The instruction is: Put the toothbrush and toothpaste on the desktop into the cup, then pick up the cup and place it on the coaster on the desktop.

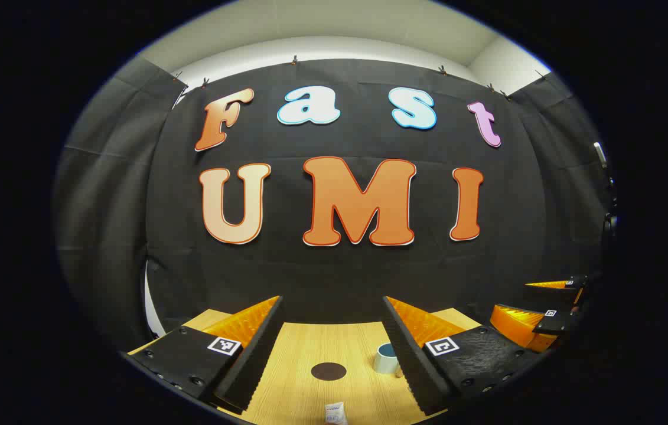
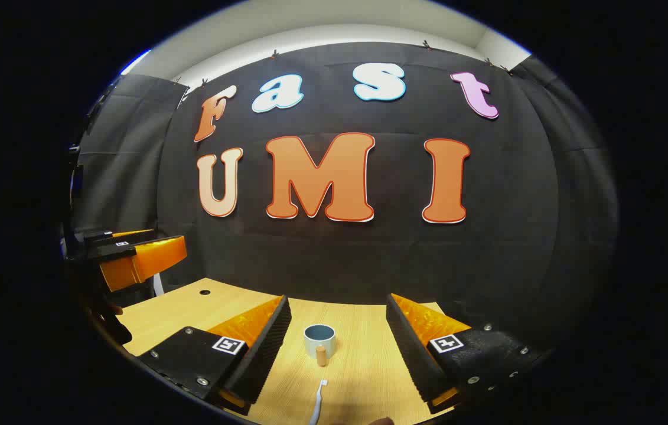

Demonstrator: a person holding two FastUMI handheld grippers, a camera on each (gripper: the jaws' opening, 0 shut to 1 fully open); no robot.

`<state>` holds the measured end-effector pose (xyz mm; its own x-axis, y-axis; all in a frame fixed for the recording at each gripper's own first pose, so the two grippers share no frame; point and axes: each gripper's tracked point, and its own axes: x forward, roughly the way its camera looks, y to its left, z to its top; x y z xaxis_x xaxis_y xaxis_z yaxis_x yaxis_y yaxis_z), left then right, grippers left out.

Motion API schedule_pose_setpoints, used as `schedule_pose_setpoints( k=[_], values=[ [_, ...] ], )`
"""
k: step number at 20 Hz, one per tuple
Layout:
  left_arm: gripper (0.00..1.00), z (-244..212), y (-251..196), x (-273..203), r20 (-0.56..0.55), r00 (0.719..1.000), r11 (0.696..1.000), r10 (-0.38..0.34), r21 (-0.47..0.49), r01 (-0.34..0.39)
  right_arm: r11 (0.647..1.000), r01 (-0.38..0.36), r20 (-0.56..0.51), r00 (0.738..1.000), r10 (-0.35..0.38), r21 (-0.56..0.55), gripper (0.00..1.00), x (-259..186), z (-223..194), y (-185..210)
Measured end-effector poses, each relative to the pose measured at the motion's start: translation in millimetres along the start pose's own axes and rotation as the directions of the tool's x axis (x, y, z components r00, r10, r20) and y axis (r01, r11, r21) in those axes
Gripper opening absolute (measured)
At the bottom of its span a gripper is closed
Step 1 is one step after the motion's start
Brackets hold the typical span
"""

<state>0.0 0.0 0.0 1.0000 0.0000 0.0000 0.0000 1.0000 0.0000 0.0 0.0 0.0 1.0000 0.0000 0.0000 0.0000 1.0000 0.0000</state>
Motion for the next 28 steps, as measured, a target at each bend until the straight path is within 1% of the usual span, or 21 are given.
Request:
schedule_pose_setpoints(
  k=[6,13,15,17,18,19,22,23,24,27,28],
  values=[
    [0.97,2,7,0,0.007,0.999,0.999,0.031,0.014,-0.031,1.000,-0.027,0.000,1.000,0.027,-0.004,0.98,3,-1,4],
    [0.97,4,7,1,0.014,0.998,0.998,0.060,0.024,-0.061,0.999,-0.038,-0.022,0.999,0.038,-0.004,0.98,9,-10,0],
    [0.97,3,8,-2,0.009,0.997,0.997,0.076,0.026,-0.077,0.999,-0.040,-0.062,0.997,0.039,-0.022,0.98,11,-23,-3],
    [0.97,-6,9,-3,-0.003,0.995,0.995,0.099,0.030,-0.099,0.997,-0.070,-0.138,0.988,0.066,-0.020,0.98,14,-46,1],
    [0.96,-12,7,-5,-0.015,0.994,0.994,0.104,0.032,-0.103,0.997,-0.081,-0.194,0.978,0.078,-0.011,0.98,14,-62,3],
    [0.97,-21,4,-7,-0.040,0.994,0.994,0.101,0.038,-0.099,0.996,-0.085,-0.249,0.965,0.082,0.000,0.98,14,-80,3],
    [0.96,-34,3,-3,-0.074,0.994,0.996,0.080,0.039,-0.078,0.996,-0.083,-0.394,0.915,0.088,0.030,0.98,10,-124,8],
    [0.96,-40,2,3,-0.092,0.994,0.998,0.061,0.037,-0.058,0.997,-0.077,-0.450,0.889,0.080,0.025,0.98,8,-144,10],
    [0.96,-43,4,8,-0.097,0.994,0.998,0.050,0.041,-0.046,0.997,-0.076,-0.486,0.871,0.078,0.025,0.98,5,-155,13],
    [0.97,-59,11,20,-0.136,0.990,0.999,0.027,0.038,-0.022,0.997,-0.063,-0.593,0.802,0.070,0.032,0.98,2,-187,25],
    [0.97,-67,14,25,-0.152,0.988,0.999,0.018,0.039,-0.013,0.997,-0.061,-0.635,0.769,0.071,0.038,0.98,1,-200,30]
  ],
)
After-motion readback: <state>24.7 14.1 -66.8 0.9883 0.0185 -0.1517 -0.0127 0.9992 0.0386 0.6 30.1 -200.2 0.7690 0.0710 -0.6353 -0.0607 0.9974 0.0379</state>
